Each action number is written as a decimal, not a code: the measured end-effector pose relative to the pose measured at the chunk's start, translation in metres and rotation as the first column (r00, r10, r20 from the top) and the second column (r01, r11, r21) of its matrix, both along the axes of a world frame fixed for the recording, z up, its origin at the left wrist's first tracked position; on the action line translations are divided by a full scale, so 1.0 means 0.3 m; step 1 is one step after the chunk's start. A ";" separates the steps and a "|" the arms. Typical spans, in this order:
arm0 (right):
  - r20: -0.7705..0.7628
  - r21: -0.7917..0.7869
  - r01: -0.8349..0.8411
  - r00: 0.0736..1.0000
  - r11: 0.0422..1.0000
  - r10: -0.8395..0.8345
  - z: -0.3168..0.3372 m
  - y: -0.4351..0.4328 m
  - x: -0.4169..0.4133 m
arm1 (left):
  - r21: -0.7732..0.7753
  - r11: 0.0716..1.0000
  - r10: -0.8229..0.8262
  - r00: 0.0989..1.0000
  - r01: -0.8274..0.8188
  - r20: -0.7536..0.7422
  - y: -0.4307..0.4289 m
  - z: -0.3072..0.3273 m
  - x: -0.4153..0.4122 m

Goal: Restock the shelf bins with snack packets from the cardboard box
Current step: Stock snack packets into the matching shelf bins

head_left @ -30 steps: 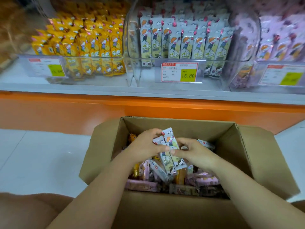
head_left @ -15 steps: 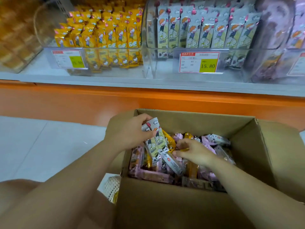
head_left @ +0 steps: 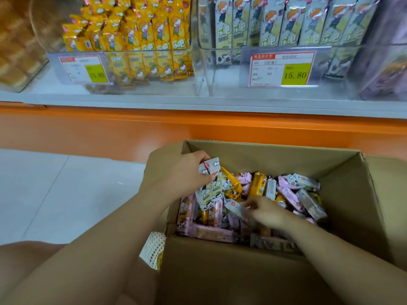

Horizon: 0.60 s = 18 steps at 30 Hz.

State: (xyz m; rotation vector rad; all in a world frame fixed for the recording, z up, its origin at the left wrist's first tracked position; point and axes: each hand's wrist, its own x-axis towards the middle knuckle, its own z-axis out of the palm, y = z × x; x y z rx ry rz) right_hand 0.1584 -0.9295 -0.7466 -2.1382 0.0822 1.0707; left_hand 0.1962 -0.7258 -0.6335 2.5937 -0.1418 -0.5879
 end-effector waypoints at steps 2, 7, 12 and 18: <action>-0.047 0.069 0.138 0.990 0.988 -0.135 0.064 -0.049 0.023 | 0.022 1.000 -0.020 0.999 0.019 0.027 -0.016 0.024 -0.002; -0.181 0.262 0.465 0.885 0.846 -0.430 0.266 -0.187 0.068 | -0.002 1.000 -0.021 0.998 0.022 0.064 -0.066 0.113 -0.044; -0.126 0.437 0.490 0.864 0.754 -0.488 0.534 -0.248 0.038 | -0.155 0.988 0.003 0.999 0.002 0.033 -0.114 0.222 -0.105; -0.042 0.577 0.451 0.849 0.681 -0.527 0.725 -0.320 -0.028 | -0.382 0.924 0.023 0.999 -0.009 0.032 -0.203 0.336 -0.118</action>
